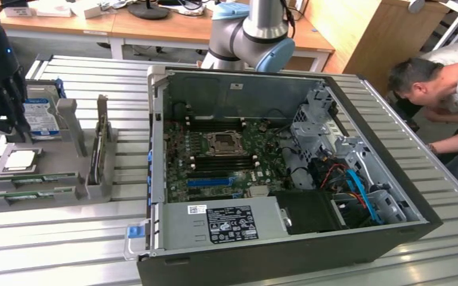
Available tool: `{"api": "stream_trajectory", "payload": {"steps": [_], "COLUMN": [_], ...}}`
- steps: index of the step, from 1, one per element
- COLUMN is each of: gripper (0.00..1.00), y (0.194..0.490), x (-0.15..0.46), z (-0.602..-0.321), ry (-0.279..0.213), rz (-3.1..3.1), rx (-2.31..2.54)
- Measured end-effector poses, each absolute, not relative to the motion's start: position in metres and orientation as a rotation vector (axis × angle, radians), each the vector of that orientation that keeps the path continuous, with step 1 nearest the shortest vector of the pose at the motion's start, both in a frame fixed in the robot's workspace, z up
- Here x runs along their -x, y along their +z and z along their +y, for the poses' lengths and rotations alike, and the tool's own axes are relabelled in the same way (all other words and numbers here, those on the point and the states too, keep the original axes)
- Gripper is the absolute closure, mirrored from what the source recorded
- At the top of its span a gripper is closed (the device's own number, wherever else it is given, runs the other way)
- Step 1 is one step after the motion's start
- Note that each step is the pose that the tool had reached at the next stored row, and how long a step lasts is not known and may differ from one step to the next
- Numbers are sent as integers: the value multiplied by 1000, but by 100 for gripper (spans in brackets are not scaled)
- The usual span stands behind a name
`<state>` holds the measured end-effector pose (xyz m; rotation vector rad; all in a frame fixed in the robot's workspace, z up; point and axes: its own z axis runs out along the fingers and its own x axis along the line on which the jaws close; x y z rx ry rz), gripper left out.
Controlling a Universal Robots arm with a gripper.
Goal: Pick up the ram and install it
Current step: 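Pick up the ram and move it above insertion slot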
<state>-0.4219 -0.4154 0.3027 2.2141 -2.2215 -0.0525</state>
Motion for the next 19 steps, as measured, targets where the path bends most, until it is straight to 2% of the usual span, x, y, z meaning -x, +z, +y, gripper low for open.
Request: {"api": "stream_trajectory", "payload": {"steps": [19], "gripper": [70], "y": [278], "x": [422], "z": [-415], "ry": [-52], "rz": [-2221], "rx": [-2214]}}
